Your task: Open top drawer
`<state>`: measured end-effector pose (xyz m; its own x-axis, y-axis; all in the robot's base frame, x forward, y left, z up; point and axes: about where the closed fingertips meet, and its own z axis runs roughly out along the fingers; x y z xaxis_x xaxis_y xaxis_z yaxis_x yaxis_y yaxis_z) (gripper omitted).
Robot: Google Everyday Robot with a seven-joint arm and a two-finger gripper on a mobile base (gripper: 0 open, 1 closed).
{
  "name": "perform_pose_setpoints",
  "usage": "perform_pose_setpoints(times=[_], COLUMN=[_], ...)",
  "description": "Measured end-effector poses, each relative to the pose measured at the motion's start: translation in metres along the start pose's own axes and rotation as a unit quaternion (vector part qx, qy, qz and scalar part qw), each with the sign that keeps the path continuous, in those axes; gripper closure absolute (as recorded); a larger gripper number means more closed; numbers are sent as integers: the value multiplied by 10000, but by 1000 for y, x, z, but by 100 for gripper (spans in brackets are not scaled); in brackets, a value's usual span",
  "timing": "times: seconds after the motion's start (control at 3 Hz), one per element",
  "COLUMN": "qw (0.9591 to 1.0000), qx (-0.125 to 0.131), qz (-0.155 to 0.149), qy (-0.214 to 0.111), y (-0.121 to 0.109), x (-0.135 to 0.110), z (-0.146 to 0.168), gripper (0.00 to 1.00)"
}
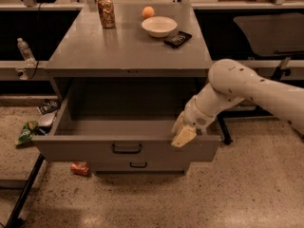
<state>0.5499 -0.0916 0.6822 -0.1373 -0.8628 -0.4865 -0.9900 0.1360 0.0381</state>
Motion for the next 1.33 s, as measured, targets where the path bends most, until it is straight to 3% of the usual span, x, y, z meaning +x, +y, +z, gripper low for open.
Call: perform_pose_setpoints(times=[0.33,0.67,1.0,1.33], qw=[10000,9987,9922,9871], qx=[1,473,1142,1459], qz=[0,-61,-222,-435], qy=[0,171,444,488], y=[0,-14,-39,-58], x=[0,-15,-37,-55], z=[1,-42,-105,-132], gripper=[45,22,1,12])
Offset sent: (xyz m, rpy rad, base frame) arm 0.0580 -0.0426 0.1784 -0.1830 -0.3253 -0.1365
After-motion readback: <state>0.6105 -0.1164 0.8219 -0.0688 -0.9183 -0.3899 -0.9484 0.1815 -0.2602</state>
